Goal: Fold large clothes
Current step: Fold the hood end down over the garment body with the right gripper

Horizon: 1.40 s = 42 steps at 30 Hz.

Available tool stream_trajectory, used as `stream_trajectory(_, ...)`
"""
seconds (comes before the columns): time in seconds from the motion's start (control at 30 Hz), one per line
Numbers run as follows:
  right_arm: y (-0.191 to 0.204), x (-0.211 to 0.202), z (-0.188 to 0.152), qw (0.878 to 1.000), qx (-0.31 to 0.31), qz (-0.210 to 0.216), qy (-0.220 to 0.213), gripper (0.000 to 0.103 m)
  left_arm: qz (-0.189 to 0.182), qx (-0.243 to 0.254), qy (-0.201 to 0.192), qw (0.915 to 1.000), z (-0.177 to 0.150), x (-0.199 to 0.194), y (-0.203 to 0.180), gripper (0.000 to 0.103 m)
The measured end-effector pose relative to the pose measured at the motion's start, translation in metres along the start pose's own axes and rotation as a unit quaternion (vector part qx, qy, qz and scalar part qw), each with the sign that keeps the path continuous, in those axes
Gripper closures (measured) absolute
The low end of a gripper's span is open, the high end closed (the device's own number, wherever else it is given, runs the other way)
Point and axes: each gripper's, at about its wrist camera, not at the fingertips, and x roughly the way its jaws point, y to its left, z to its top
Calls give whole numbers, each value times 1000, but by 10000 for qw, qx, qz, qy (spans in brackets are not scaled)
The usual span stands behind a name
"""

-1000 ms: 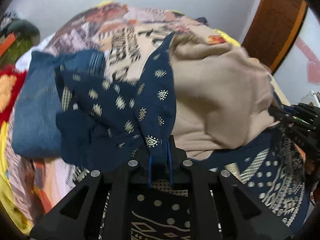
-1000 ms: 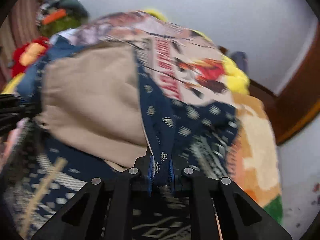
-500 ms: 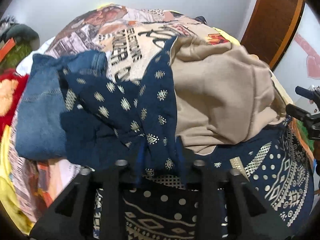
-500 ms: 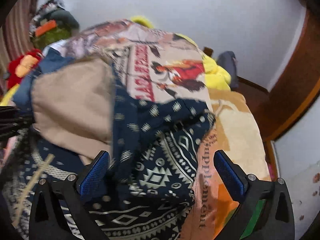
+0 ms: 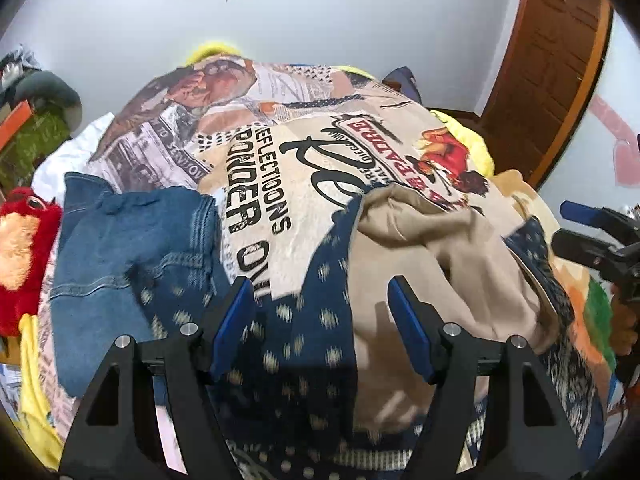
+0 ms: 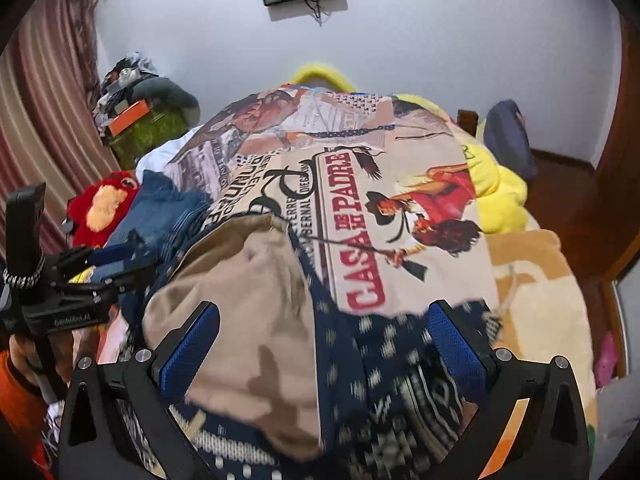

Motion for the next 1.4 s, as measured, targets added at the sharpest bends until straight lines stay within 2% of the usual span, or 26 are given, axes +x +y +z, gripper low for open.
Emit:
stream_trajectory(0.1,1,25,11,9999,-3,-40,110,5,-37,-96,159,9998,11,25,4,34)
stream_trajectory(0.3,-1,86,21,9973,157,269,658,30,-251,-353,433,9981,18,69,10,34)
stream_trajectory(0.33,-1,93,20,9965,184,345,740,39,-265,-351,460,9980,18,73,10,39)
stream_trajectory(0.37,0,102,20,9953,201,435,846,47,-267,-327,487,9979,18,78,9,51)
stream_trajectory(0.4,1,108,19,9944,200,474,919,51,-275,-319,509,9978,19,82,9,56)
stream_trajectory(0.43,2,113,18,9937,192,500,986,62,-309,-331,517,9976,19,84,9,66)
stream_trajectory(0.47,5,118,17,9929,168,550,1045,70,-413,-368,529,9971,19,87,8,79)
stream_trajectory(0.5,7,120,16,9925,133,582,1068,73,-467,-390,543,9967,19,88,8,84)
stream_trajectory(0.57,14,117,16,9930,-28,604,1018,88,-520,-380,507,9966,20,85,6,89)
stream_trajectory(0.7,24,93,15,9959,-242,445,746,93,-593,-120,189,9980,20,49,-8,90)
stream_trajectory(0.97,42,-11,0,9975,-459,528,63,93,-638,491,-348,9961,5,-51,-42,90)
stream_trajectory(1.17,61,-73,-34,9958,-625,662,-105,93,-668,663,-335,9950,-27,-94,-56,90)
stream_trajectory(1.4,70,-109,-84,9966,-627,542,8,93,-757,896,-134,9930,-85,-114,-73,90)
